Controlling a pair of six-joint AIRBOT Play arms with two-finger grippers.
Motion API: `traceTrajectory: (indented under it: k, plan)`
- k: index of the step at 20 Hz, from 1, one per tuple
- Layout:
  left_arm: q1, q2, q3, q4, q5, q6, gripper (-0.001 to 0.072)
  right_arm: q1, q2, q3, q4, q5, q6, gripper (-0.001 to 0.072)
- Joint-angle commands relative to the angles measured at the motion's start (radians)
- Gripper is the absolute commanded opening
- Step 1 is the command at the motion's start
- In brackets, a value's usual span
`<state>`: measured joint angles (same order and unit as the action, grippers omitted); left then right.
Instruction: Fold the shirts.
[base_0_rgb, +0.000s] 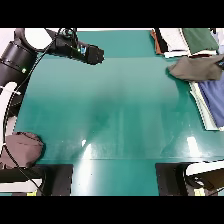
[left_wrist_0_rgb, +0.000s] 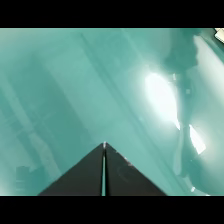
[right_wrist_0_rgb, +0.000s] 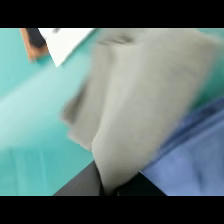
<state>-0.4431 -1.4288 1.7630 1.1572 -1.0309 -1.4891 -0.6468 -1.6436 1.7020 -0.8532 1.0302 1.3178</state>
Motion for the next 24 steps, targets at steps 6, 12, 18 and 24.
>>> traceTrajectory:
  k: [6, 12, 18, 24]
  plan:
    - [-0.001, -0.001, 0.0, -0.007, -0.034, -0.003, 0.0026, -0.017, 0.002, 0.282, 0.04, -0.05, -0.004, 0.0017]
    - [-0.001, -0.001, 0.0, -0.006, -0.048, -0.002, 0.0026, -0.07, 0.078, 0.288, 0.04, 0.064, -0.024, 0.0017]
    - [-0.001, -0.001, 0.0, -0.006, -0.05, -0.002, 0.0026, -0.199, 0.253, 0.045, -0.05, 0.186, -0.102, 0.0017]
    - [-0.001, -0.001, 0.0, -0.006, -0.055, 0.006, 0.0026, -0.319, 0.423, -0.233, -0.275, 0.229, -0.121, 0.0018]
